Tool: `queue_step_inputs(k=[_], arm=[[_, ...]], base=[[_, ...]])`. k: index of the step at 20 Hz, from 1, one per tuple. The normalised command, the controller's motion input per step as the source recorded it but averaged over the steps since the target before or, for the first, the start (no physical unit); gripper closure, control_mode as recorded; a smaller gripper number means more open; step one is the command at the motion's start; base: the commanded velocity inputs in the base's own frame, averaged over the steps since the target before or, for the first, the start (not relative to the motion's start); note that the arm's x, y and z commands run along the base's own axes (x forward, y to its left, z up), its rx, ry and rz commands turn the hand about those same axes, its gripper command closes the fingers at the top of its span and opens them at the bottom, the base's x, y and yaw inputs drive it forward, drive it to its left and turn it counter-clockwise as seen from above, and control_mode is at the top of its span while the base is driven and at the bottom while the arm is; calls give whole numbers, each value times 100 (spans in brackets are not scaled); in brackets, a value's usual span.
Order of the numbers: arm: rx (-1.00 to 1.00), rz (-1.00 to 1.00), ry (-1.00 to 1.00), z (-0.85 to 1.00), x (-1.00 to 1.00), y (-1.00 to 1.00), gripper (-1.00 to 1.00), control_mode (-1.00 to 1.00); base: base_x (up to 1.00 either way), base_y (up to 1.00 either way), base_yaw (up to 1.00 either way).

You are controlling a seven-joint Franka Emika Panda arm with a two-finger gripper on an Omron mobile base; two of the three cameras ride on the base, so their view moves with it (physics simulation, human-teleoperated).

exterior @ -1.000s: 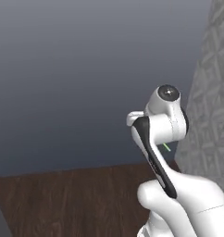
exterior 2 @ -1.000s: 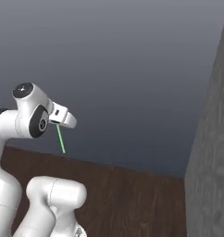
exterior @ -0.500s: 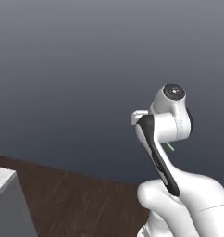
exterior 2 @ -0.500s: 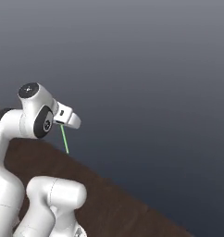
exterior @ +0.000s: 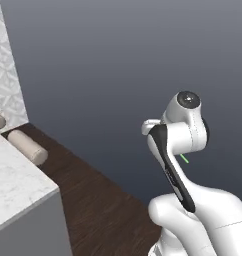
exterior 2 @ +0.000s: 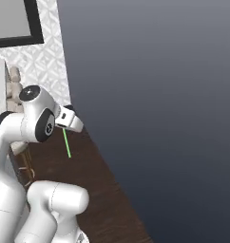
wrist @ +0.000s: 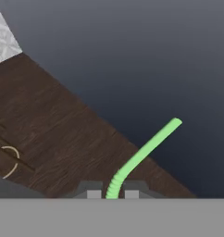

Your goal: Take a straw from the drawer in front and place it inside the glass cup on the dining counter.

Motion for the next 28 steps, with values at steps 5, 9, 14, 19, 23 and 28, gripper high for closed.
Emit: queue_step_inputs(k=[5,9,14,19,23,28], arm=[[0,0,0,0,0,0,100,100],[0,0,0,0,0,0,100,100],[0,0,0,0,0,0,100,100],[0,0,0,0,0,0,100,100],[0,0,0,0,0,0,100,100],[0,0,0,0,0,0,100,100]], base=[[83,-21,70],[49,-44,66],[26,-58,62],[25,-66,59],[27,-74,55],[15,-94,47]])
